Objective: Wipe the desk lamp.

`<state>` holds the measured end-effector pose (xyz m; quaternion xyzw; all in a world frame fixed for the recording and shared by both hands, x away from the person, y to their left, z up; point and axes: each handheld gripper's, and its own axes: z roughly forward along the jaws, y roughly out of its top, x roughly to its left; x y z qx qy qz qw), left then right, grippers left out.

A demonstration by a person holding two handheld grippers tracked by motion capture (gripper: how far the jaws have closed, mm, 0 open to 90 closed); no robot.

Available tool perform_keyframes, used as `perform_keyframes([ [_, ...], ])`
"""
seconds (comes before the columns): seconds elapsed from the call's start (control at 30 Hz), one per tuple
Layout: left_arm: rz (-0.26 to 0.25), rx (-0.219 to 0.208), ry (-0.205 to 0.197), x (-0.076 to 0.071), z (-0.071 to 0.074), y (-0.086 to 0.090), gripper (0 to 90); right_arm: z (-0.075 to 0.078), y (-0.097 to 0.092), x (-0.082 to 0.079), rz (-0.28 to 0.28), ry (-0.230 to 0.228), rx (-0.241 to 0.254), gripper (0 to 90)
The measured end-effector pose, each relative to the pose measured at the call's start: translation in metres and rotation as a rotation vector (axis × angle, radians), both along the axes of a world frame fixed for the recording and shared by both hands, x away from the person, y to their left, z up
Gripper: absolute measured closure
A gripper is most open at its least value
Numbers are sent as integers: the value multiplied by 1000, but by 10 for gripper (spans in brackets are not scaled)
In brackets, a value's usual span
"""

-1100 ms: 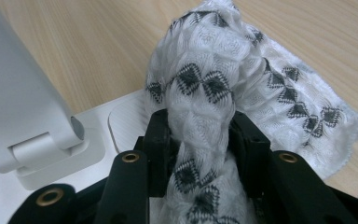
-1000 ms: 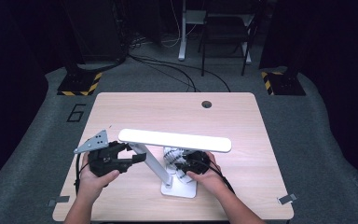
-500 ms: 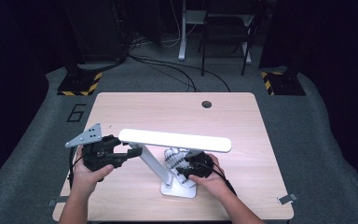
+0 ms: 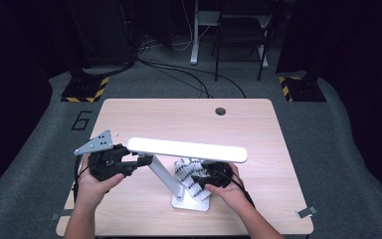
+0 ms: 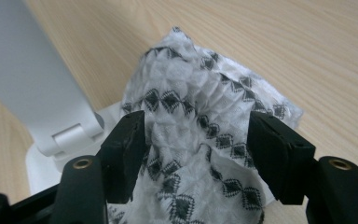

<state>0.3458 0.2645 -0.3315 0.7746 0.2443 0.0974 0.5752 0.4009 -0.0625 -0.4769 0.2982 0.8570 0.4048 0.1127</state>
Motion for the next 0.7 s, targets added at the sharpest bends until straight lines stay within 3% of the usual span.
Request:
perform_keyframes([
  [0.33,5,8,1,-1,0,1,566,-4,6,1,-6,4,-17,356],
  [0.5,7,12,-2,-3,0,1,567,-6,6,5,-6,33,-20,326],
  [0.7,7,8,-5,-4,0,1,566,-16,12,13,-37,24,-34,292],
])
